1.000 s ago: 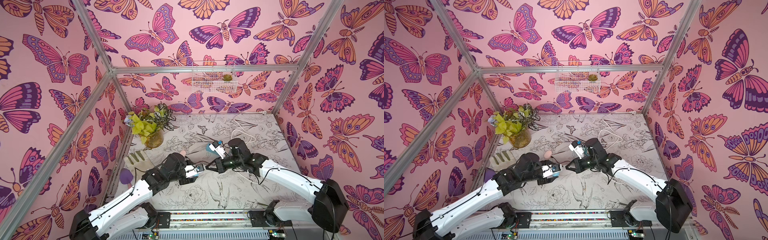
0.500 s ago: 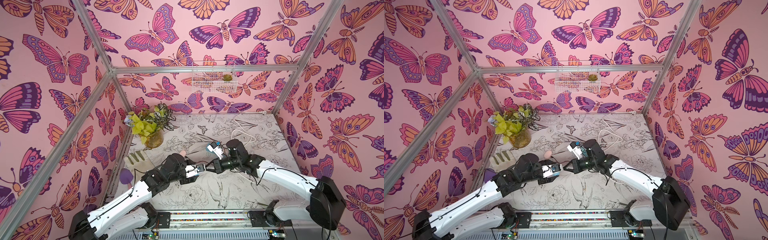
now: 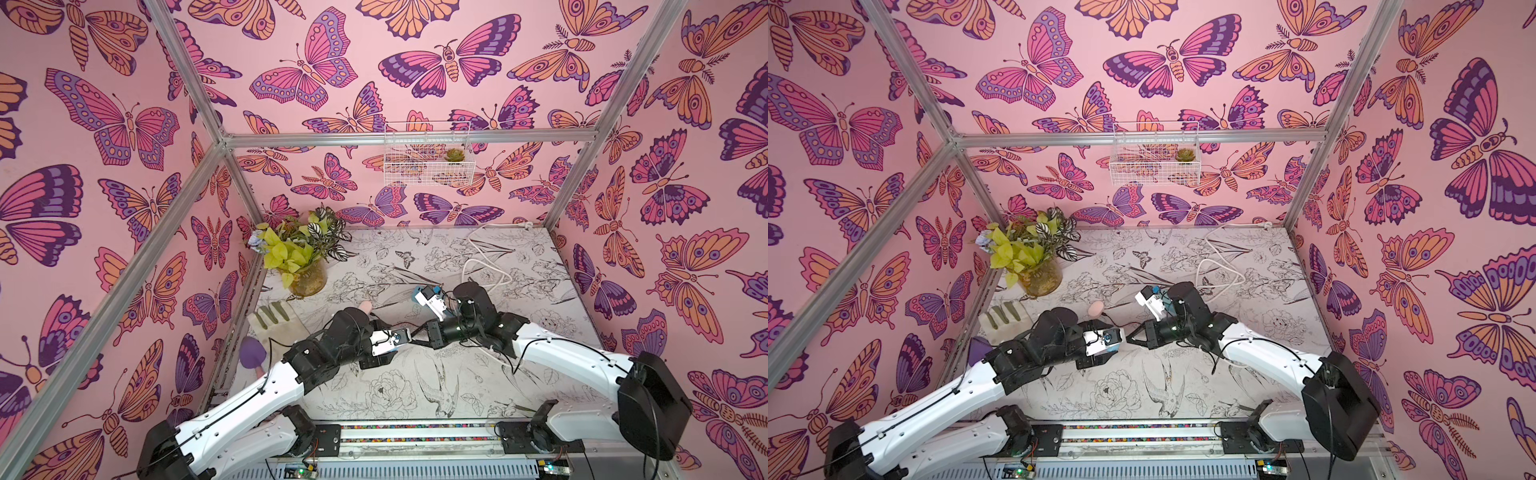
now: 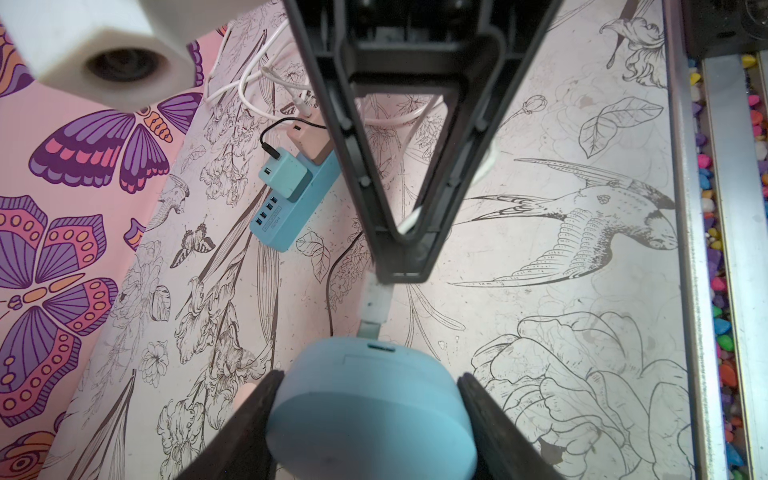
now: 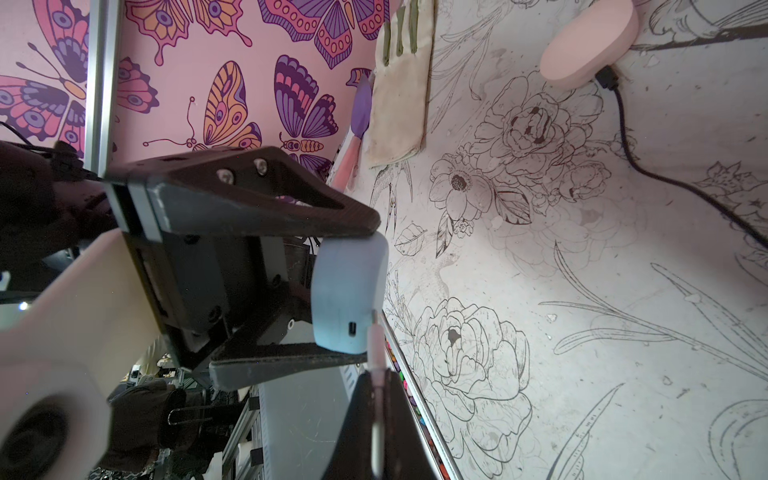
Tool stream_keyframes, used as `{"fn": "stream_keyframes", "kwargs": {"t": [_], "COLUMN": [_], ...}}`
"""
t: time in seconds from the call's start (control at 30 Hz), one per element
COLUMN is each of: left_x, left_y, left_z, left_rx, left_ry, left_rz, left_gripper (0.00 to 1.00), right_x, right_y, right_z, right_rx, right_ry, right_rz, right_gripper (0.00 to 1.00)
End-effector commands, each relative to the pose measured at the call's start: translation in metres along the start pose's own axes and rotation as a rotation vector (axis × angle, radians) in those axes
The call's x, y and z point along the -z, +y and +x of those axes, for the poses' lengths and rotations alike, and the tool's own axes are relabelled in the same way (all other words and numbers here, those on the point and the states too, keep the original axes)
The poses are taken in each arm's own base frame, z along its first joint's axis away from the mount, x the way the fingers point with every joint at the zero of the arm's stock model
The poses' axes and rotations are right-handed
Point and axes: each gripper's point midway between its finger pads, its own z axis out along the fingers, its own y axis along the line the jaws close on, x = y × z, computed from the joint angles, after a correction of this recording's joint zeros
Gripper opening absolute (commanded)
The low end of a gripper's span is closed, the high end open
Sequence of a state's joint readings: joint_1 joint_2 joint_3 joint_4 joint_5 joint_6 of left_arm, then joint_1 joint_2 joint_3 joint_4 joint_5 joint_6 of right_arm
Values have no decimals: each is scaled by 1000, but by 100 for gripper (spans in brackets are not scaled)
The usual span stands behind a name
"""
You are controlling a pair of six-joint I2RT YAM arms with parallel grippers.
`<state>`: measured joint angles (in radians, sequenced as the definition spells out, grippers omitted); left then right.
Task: Charge the bluetooth headset
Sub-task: Insert the charging cable into the bluetooth headset.
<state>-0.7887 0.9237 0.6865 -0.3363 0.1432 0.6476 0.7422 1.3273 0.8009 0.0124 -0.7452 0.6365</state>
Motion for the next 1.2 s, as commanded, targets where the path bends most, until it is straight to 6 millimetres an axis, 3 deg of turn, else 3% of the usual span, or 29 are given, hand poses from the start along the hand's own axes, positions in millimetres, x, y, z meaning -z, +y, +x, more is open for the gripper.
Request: {"fn": "stream_keyframes", "kwargs": {"t": [0.0,1.17], "left_x": [-1,6], "left_y": [-3,2], "left_z": [2,-10], "left_rx": [-20,-45], "left_ry": [-6,-70], "left_rz": [-7,-55], "left_gripper": [27,24], "right_x": [2,-8], "right_y": [11,2], "right_z": [-1,13], "right_rx": [14,-16], "right_ry": [-9,69], "right_rz": [-36,-54], "right_gripper": [4,4]}}
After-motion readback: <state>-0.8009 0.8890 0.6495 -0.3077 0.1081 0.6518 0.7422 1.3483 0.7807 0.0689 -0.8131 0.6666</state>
